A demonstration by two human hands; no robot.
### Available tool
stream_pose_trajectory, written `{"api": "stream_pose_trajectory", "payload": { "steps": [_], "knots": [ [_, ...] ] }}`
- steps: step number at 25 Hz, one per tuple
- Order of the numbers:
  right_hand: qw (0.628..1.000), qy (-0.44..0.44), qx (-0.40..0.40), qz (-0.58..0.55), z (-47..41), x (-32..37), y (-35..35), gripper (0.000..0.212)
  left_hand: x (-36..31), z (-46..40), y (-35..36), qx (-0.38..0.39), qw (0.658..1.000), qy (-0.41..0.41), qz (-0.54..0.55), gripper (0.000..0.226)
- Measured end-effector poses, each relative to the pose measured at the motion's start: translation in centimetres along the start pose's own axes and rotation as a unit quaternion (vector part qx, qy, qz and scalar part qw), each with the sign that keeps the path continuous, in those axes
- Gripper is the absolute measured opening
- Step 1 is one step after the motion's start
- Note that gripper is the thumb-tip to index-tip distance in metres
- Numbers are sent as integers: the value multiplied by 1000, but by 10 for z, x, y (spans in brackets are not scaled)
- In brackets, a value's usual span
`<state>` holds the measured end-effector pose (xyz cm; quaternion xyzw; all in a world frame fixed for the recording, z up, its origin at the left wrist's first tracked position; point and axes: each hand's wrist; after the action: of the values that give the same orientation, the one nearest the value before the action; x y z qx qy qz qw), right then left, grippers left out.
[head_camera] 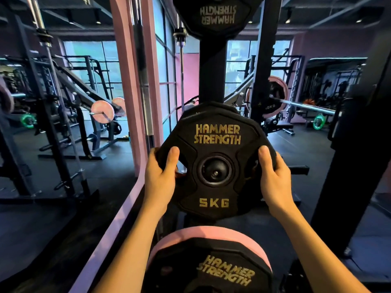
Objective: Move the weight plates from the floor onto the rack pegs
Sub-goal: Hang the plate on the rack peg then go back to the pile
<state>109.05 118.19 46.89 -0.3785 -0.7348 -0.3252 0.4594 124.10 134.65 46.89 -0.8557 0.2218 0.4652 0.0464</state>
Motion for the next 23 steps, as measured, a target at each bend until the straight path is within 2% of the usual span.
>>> {"api": "stream_pose_trajectory", "payload": {
  "steps": [2, 6, 8, 14, 17, 23],
  "knots": [
    [1000, -12, 2, 20, -7, -3, 1, 32, 6, -6, 4, 9, 1000, 8, -9, 45],
    [999, -8, 11, 34, -26, -8, 6, 33, 13, -24, 10, -3, 1000, 25, -9, 22],
    [999, -1, 11, 33, -37, -10, 9, 32, 21, -37, 15, 4, 1000, 21, -9, 18],
    [997, 36, 51, 42, -75, -22, 18, 46, 43, -76, 26, 13, 1000, 1, -17, 17],
    [996, 49, 57, 39, -90, -30, 22, 46, 51, -93, 32, 24, 999, -10, -24, 28],
    [996, 49, 62, 31, -102, -36, 27, 31, 56, -104, 36, 21, 999, 6, -45, 29]
  ]
}}
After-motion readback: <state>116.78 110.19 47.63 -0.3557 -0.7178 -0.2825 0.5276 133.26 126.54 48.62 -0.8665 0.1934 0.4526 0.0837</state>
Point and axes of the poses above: each hand's wrist, its own z-axis away from the middle knuckle, its own y-axis out of the palm, x = y × z, and after that the axes turned 7 degrees about y, right-handed
